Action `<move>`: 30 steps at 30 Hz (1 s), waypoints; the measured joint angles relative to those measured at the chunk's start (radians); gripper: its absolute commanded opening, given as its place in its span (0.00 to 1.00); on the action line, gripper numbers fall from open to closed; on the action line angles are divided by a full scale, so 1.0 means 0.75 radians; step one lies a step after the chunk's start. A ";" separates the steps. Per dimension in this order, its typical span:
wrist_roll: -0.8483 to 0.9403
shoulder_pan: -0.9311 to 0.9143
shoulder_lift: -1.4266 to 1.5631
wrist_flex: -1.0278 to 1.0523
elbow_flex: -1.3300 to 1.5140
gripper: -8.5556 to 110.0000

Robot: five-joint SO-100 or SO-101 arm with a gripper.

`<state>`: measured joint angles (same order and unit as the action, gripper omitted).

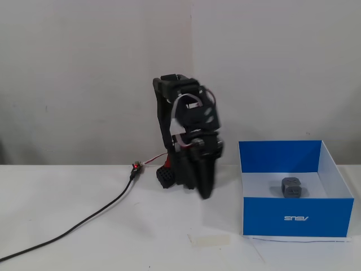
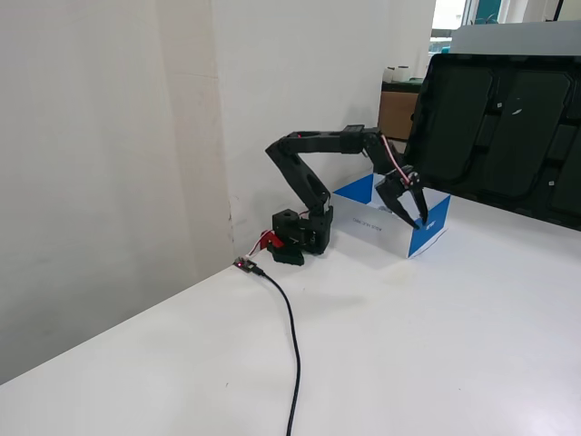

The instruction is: Pick the gray block and keep it in the box.

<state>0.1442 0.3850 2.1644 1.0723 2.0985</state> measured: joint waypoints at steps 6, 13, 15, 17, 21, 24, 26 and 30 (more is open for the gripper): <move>-0.115 -0.262 0.078 -0.157 0.192 0.07; -0.303 -0.366 0.250 -0.243 0.397 0.07; -0.342 -0.378 0.344 -0.268 0.483 0.07; -0.364 -0.391 0.458 -0.280 0.577 0.07; -0.385 -0.395 0.718 -0.282 0.765 0.07; -0.387 -0.393 0.908 -0.282 0.894 0.07; -0.380 -0.393 1.019 -0.256 0.953 0.07; -0.340 -0.360 1.213 -0.168 1.033 0.07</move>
<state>-0.1104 0.1150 3.0741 0.9465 2.8731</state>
